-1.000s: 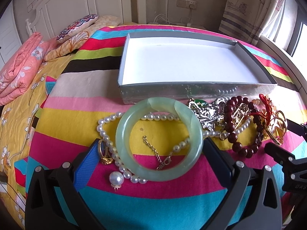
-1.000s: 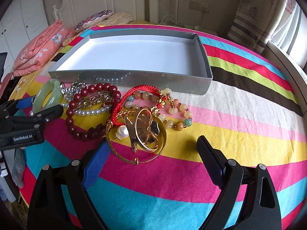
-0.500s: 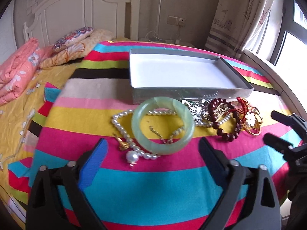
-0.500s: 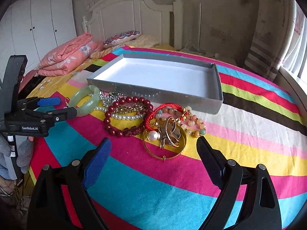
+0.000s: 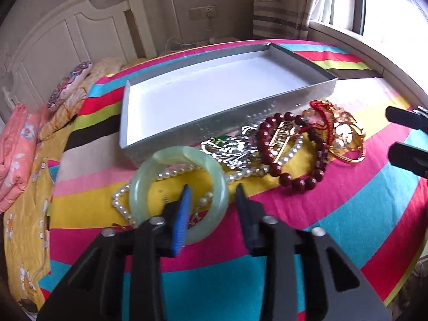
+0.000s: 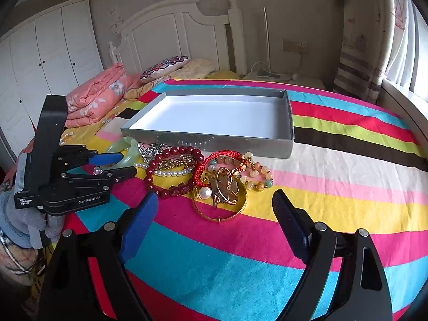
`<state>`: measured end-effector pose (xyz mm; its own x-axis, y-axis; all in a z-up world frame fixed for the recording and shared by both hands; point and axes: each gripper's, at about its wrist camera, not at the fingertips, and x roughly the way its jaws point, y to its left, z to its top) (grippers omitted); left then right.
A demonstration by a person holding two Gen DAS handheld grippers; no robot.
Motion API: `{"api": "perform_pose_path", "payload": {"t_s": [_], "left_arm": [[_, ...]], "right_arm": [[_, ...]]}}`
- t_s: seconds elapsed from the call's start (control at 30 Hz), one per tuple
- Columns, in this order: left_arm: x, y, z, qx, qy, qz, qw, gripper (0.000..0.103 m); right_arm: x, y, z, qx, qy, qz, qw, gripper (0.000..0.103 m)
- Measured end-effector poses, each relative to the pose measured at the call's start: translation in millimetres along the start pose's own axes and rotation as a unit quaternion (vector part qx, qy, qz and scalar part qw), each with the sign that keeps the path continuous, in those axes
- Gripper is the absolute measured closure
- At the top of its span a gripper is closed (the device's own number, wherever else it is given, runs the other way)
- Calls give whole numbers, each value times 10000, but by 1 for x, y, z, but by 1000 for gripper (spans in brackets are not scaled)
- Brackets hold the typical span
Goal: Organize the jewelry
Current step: 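Reach the left tool to the jade bangle while the right tool reaches the red bead bracelet, then lift the jade bangle with the left tool while the right tool lifts the bead bracelet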
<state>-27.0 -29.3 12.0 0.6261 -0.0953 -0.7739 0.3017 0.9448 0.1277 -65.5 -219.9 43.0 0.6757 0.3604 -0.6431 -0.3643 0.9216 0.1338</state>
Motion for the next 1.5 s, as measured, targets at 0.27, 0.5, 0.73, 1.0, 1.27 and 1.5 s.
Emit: {"api": "perform_pose_path", "payload": {"t_s": [0.27,0.5,0.73,1.0,1.27,1.5], "left_arm": [[-36,11,-12,-414,-628,-137,9971,89],[-86,29,-24,-946,-1256,-403,9867,89],[-100,25,-33,-912,-1353,-460,9855,88],[-105,34,-42,-1016,-1397,-452,9839,88],[-105,39,-45,-1134,-1378,-437,9830,88],[-108,35,-37,-1067,-1422,-458,9830,88]], "right_arm": [[2,7,0,-7,114,280,9995,51],[8,37,6,-286,205,699,9969,64],[37,90,14,-1254,585,664,9881,71],[83,94,24,-1466,1181,241,9818,82],[70,81,22,-1097,826,778,9875,89],[35,43,42,63,270,1763,9839,89]]}}
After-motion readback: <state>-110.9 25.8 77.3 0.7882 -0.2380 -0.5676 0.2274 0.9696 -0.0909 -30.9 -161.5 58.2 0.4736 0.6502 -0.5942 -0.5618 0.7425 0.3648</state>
